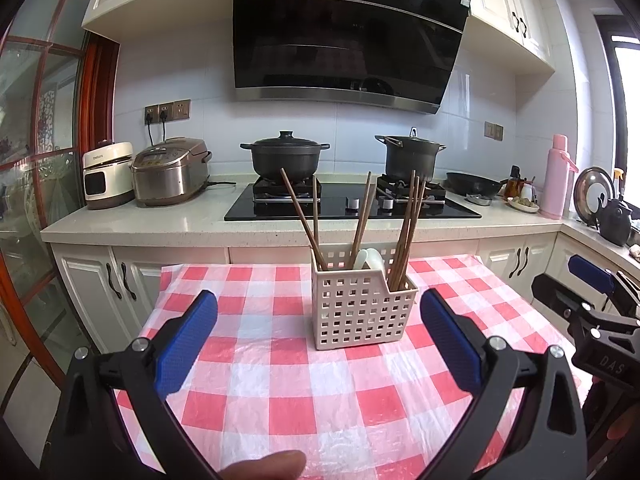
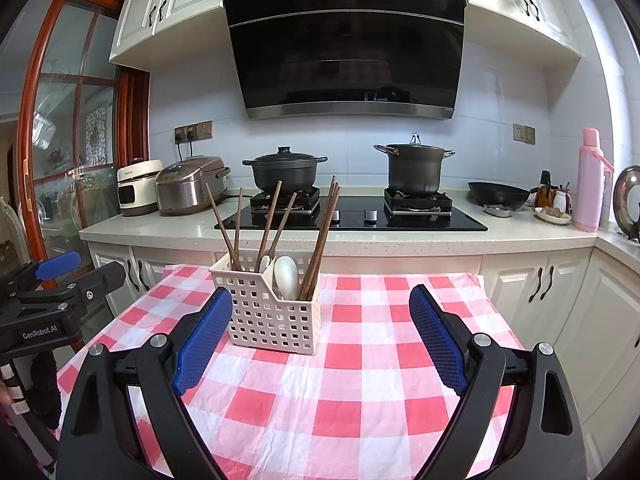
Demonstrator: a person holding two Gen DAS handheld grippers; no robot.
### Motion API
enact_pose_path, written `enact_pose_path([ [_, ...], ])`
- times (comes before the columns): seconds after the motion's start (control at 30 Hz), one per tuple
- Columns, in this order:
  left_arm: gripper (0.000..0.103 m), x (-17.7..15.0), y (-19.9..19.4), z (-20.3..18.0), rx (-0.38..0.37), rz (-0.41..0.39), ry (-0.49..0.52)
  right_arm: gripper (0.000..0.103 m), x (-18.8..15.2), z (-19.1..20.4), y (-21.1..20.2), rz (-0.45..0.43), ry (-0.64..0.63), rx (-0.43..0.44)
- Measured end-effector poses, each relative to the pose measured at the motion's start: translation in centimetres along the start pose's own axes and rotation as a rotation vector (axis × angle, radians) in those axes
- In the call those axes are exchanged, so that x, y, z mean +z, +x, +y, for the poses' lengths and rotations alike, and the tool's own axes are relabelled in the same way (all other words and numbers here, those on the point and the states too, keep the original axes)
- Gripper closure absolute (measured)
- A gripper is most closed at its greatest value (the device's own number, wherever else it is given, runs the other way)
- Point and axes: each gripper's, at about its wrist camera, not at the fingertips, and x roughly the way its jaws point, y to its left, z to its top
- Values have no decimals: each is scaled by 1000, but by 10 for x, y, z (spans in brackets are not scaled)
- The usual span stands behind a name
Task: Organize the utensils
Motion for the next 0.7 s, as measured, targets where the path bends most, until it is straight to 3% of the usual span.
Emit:
enact_pose_path([
  [0.7, 5, -3, -5, -6, 5, -10, 34, 19, -2, -1, -4, -2, 10, 7],
])
